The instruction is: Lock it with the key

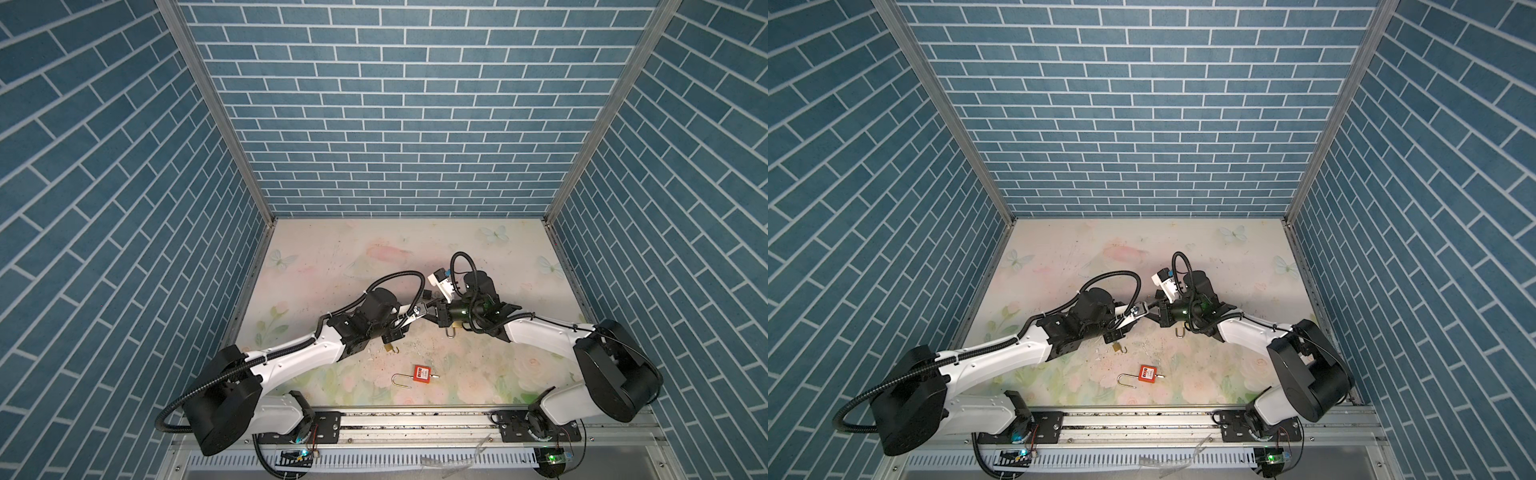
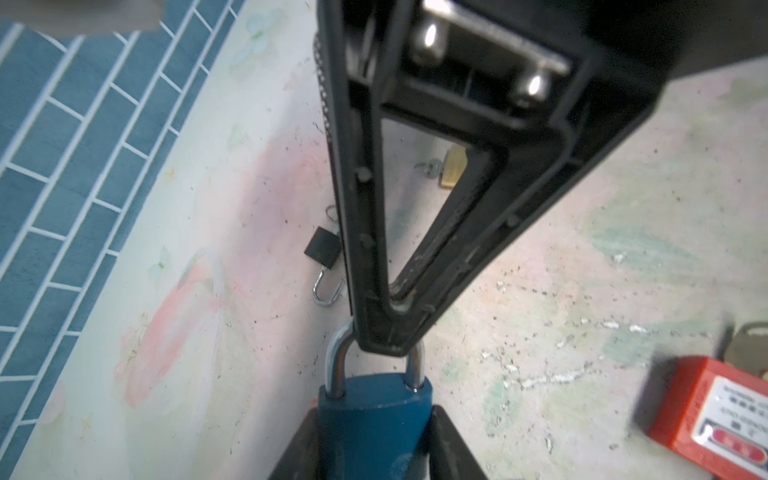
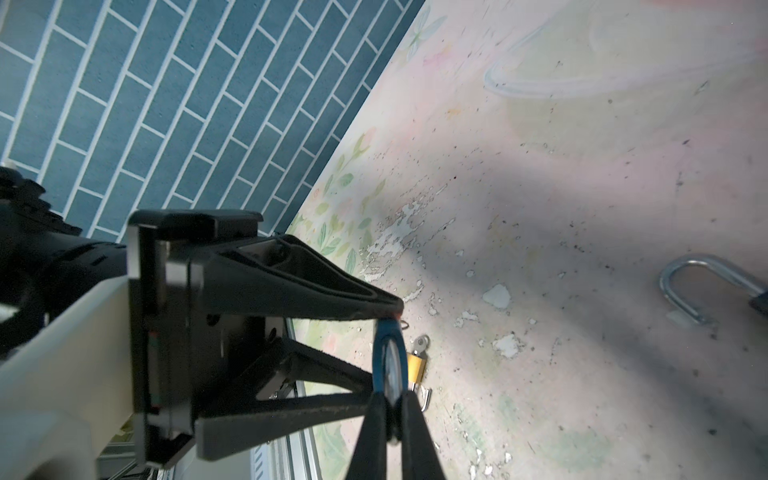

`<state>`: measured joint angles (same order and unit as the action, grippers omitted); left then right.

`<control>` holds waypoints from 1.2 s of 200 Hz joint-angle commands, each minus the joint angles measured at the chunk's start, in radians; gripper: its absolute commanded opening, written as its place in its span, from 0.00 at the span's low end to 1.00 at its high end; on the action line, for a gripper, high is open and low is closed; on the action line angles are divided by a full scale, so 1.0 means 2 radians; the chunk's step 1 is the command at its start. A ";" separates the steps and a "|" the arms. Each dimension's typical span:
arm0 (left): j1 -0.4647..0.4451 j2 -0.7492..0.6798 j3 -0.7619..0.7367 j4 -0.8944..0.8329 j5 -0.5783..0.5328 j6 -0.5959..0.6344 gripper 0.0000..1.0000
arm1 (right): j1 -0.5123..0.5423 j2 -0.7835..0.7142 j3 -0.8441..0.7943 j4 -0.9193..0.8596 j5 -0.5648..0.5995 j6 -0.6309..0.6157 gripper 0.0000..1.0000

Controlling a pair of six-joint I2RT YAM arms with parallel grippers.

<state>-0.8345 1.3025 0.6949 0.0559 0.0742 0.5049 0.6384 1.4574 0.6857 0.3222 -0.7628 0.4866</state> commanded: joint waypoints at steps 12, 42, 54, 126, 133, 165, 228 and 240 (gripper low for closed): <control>-0.016 -0.027 0.014 0.214 -0.021 -0.056 0.00 | -0.014 -0.028 0.029 -0.127 -0.004 -0.028 0.08; -0.015 -0.022 -0.005 0.180 -0.061 -0.102 0.00 | -0.050 -0.078 0.073 -0.174 0.035 -0.048 0.34; -0.015 -0.024 -0.012 0.175 -0.070 -0.119 0.00 | -0.064 -0.103 0.083 -0.178 0.050 -0.050 0.39; 0.009 -0.022 0.007 0.179 -0.115 -0.352 0.00 | -0.075 -0.274 -0.062 0.037 0.130 -0.057 0.49; 0.014 -0.024 0.007 0.187 -0.115 -0.387 0.00 | -0.069 -0.282 -0.089 0.074 0.135 -0.059 0.52; 0.032 -0.039 -0.006 0.202 -0.161 -0.608 0.00 | -0.009 -0.268 -0.147 0.156 0.197 -0.098 0.51; 0.088 -0.076 -0.060 0.194 -0.159 -0.892 0.00 | 0.066 -0.118 -0.110 0.265 0.221 -0.089 0.47; 0.098 -0.079 -0.069 0.194 -0.145 -0.917 0.00 | 0.070 -0.093 -0.095 0.279 0.218 -0.082 0.46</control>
<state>-0.6792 1.1675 0.5919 0.4160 -0.2371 -1.0683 0.7593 1.1950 0.4286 0.7235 -0.3508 0.3241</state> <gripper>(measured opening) 0.397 0.467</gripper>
